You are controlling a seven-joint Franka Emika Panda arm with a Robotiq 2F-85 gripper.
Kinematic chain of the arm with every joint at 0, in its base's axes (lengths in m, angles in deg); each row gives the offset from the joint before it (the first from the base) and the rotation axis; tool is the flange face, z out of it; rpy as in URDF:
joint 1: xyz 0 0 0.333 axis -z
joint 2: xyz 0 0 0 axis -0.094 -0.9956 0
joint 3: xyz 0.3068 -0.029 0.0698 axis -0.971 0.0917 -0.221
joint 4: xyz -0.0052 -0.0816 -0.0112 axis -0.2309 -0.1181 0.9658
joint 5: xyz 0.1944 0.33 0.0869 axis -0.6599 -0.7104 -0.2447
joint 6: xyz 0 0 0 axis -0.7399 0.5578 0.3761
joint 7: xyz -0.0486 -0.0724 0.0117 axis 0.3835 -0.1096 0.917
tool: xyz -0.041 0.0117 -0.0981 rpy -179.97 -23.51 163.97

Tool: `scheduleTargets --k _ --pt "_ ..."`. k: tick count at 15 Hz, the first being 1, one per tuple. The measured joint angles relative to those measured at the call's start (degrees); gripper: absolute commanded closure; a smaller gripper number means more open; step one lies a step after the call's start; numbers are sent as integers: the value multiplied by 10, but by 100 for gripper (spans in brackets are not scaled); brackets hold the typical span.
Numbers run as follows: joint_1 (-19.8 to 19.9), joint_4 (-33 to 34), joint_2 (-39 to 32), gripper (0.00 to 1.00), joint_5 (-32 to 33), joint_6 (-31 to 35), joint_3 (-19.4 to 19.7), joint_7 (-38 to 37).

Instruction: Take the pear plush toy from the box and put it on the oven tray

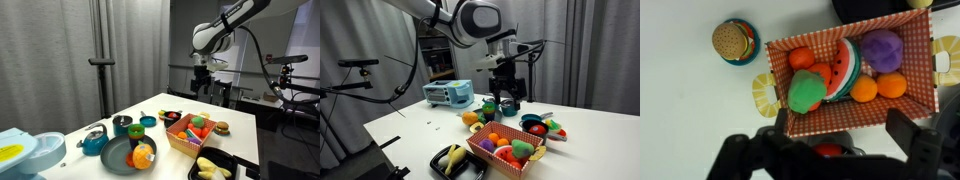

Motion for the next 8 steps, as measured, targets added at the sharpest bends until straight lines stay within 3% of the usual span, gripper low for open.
scheduleTargets --k 5,8 --pt "2 33 -92 0 -6 32 -6 -50" --pt "3 57 -157 0 22 50 -2 -91"
